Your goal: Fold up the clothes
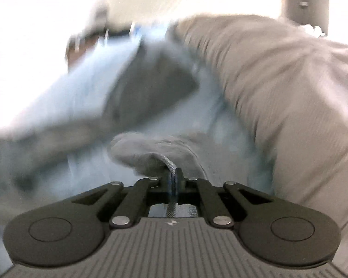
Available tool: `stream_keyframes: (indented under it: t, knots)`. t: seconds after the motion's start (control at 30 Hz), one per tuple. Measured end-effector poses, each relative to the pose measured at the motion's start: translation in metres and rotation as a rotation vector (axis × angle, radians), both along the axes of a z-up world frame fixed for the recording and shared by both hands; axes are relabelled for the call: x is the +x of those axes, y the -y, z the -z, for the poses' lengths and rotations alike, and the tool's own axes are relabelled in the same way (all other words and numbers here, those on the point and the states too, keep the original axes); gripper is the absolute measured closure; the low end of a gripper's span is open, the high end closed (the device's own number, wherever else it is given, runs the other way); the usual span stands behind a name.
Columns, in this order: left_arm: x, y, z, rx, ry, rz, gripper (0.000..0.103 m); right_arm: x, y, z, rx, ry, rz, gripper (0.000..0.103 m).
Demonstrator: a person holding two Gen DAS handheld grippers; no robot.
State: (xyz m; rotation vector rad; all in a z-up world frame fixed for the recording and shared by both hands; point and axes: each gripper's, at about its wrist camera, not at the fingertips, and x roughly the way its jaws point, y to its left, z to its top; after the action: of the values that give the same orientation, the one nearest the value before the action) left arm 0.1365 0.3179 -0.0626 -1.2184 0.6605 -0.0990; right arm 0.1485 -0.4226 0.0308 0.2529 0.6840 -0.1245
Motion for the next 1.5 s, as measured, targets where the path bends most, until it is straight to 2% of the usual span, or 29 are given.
stream_keyframes:
  t: [0.17, 0.23, 0.3, 0.4, 0.47, 0.63, 0.73, 0.87, 0.93, 1.0, 1.03, 1.07, 1.1, 1.13, 1.2, 1.27, 1.33, 1.37, 1.4, 1.43, 1.47, 1.5]
  knots:
    - [0.000, -0.013, -0.007, -0.075, 0.053, -0.002, 0.088, -0.012, 0.044, -0.078, 0.190, 0.300, 0.137, 0.102]
    - [-0.006, -0.023, 0.001, -0.143, 0.084, 0.000, 0.088, -0.033, 0.058, -0.096, 0.231, 0.446, 0.160, 0.102]
    - [-0.014, -0.033, 0.015, -0.212, 0.108, 0.012, 0.088, -0.064, 0.075, -0.098, 0.298, 0.620, 0.177, 0.102]
    - [-0.022, -0.040, 0.034, -0.230, 0.092, 0.032, 0.088, -0.093, 0.089, -0.079, 0.297, 0.612, 0.241, 0.102]
    - [-0.026, -0.041, 0.043, -0.210, 0.064, 0.047, 0.088, -0.103, 0.087, -0.050, 0.234, 0.500, 0.262, 0.102]
    - [-0.029, -0.039, 0.048, -0.155, 0.023, 0.080, 0.087, -0.131, 0.084, 0.042, 0.272, 0.236, 0.301, 0.102]
    - [-0.027, -0.036, 0.046, -0.140, 0.012, 0.084, 0.086, -0.146, 0.077, 0.074, 0.275, 0.177, 0.309, 0.101]
    - [-0.028, -0.033, 0.045, -0.123, -0.001, 0.076, 0.080, -0.157, 0.071, 0.092, 0.275, 0.145, 0.300, 0.100]
    - [-0.030, -0.033, 0.043, -0.109, -0.014, 0.057, 0.067, -0.152, 0.068, 0.097, 0.258, 0.132, 0.289, 0.097]
    - [-0.036, -0.036, 0.038, -0.096, -0.012, 0.018, 0.043, -0.148, 0.062, 0.096, 0.235, 0.131, 0.279, 0.092]
    - [-0.039, -0.039, 0.036, -0.099, 0.001, -0.001, 0.038, -0.145, 0.060, 0.096, 0.225, 0.134, 0.273, 0.089]
    - [-0.042, -0.042, 0.033, -0.102, 0.013, -0.020, 0.028, -0.141, 0.059, 0.097, 0.217, 0.138, 0.271, 0.085]
    - [-0.043, -0.044, 0.030, -0.092, 0.019, -0.035, 0.021, -0.138, 0.058, 0.099, 0.212, 0.145, 0.266, 0.077]
    - [-0.043, -0.047, 0.028, -0.080, 0.024, -0.050, 0.019, -0.134, 0.059, 0.101, 0.209, 0.152, 0.260, 0.073]
    - [-0.040, -0.049, 0.021, -0.049, 0.023, -0.061, 0.019, -0.130, 0.058, 0.106, 0.210, 0.168, 0.246, 0.058]
    - [-0.027, -0.047, 0.015, -0.006, 0.005, -0.045, 0.020, -0.128, 0.056, 0.108, 0.202, 0.172, 0.236, 0.051]
    - [-0.010, -0.038, 0.015, 0.037, -0.030, -0.031, 0.022, -0.122, 0.054, 0.110, 0.185, 0.163, 0.247, 0.050]
    - [-0.001, -0.032, 0.016, 0.064, -0.056, -0.026, 0.031, -0.119, 0.054, 0.111, 0.185, 0.158, 0.262, 0.050]
    - [0.006, -0.027, 0.015, 0.092, -0.072, -0.022, 0.048, -0.117, 0.055, 0.112, 0.195, 0.154, 0.281, 0.050]
    - [0.012, -0.022, 0.010, 0.137, -0.076, -0.007, 0.059, -0.115, 0.056, 0.112, 0.210, 0.159, 0.304, 0.052]
    - [0.018, -0.017, 0.005, 0.186, -0.076, 0.009, 0.082, -0.117, 0.059, 0.111, 0.214, 0.161, 0.330, 0.055]
    - [0.021, -0.012, -0.002, 0.222, -0.070, 0.020, 0.087, -0.119, 0.061, 0.110, 0.217, 0.164, 0.355, 0.068]
